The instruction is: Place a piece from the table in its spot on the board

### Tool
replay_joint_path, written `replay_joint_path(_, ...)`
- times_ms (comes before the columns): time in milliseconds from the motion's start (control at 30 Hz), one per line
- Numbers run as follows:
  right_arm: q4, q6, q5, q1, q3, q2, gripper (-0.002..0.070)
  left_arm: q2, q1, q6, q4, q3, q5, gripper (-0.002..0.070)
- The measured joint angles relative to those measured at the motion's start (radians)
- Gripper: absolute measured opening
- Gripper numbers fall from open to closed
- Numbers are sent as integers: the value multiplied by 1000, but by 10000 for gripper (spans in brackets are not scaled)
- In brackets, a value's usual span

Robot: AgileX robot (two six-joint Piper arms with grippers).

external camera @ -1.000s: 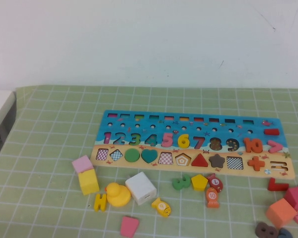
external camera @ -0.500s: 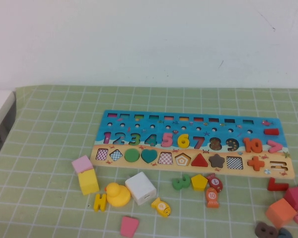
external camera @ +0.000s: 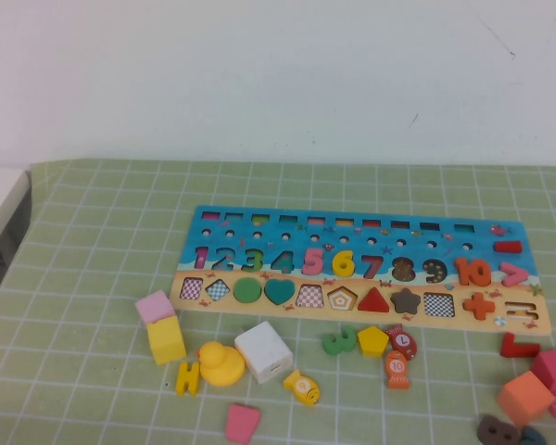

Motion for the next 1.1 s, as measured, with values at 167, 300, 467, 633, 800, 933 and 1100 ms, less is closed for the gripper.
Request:
replay_joint_path(167, 2, 0, 61, 16, -4, 0, -2, 0, 0, 0, 0, 0, 0, -2)
replay_joint_path(300, 14, 9, 74, 58, -6, 0, -2, 0, 0, 0, 0, 0, 0, -2)
replay_joint_path(467, 49, 12, 82, 66, -8, 0, -2, 0, 0, 0, 0, 0, 0, -2)
replay_joint_path(633, 56, 15, 80, 66, -8, -2, -3, 0, 0, 0, 0, 0, 0, -2)
replay_joint_path(800, 56, 73, 78, 66, -8, -2, -3, 0, 0, 0, 0, 0, 0, -2)
replay_joint_path(933, 48, 142, 78, 66, -8, -2, -3, 0, 0, 0, 0, 0, 0, -2)
replay_joint_path(1100, 44, 162, 84, 66, -8, -2, -3, 0, 0, -4, 0, 0, 0, -2)
